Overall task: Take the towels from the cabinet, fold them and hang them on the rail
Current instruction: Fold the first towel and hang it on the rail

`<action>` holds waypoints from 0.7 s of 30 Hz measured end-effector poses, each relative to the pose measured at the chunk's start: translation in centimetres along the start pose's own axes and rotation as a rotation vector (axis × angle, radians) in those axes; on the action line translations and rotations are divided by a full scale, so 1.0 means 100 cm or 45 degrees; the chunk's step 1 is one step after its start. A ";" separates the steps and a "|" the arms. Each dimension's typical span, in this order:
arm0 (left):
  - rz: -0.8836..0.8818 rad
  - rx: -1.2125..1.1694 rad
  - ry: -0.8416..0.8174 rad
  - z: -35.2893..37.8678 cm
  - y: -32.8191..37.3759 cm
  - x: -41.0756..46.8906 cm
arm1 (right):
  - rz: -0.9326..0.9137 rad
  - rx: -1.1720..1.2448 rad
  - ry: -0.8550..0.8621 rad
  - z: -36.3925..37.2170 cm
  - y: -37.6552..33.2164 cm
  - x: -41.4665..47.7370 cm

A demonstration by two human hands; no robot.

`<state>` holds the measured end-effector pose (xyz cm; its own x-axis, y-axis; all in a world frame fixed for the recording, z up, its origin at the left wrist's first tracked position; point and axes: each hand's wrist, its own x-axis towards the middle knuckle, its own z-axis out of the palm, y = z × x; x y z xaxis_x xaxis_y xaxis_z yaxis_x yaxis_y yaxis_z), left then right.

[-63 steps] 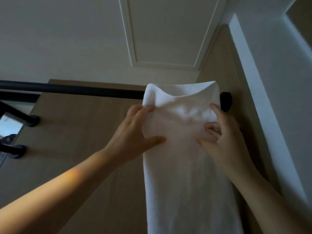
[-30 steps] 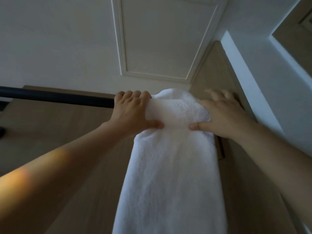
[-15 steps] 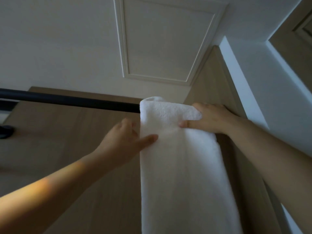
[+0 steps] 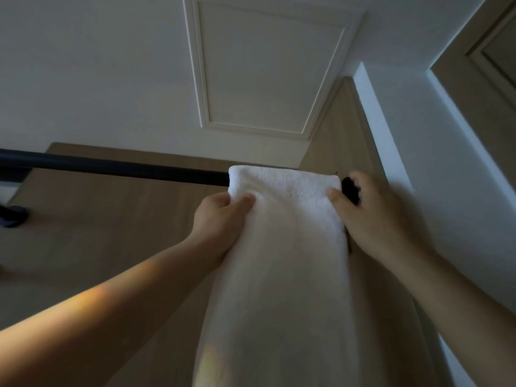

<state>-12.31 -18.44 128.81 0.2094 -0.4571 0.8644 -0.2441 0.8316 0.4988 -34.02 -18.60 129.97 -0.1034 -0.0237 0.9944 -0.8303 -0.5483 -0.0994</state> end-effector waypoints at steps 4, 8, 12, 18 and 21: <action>0.030 0.028 -0.011 -0.001 -0.001 0.003 | 0.514 0.304 -0.488 0.006 0.013 -0.041; 0.066 0.063 -0.004 -0.005 -0.005 0.008 | 0.767 0.869 -0.494 0.021 0.010 -0.041; 0.195 0.253 0.128 -0.011 -0.009 0.023 | 0.575 0.791 -0.214 0.024 0.005 -0.033; 0.419 0.421 0.355 -0.009 0.011 0.069 | 0.187 0.437 0.143 0.023 -0.006 0.018; 0.427 0.654 0.423 -0.003 0.024 0.088 | 0.193 0.269 0.097 0.031 -0.008 0.051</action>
<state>-10.80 -20.43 137.62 0.3027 -0.0132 0.9530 -0.7462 0.6188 0.2456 -32.21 -20.86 135.25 -0.2652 -0.0605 0.9623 -0.6705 -0.7056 -0.2292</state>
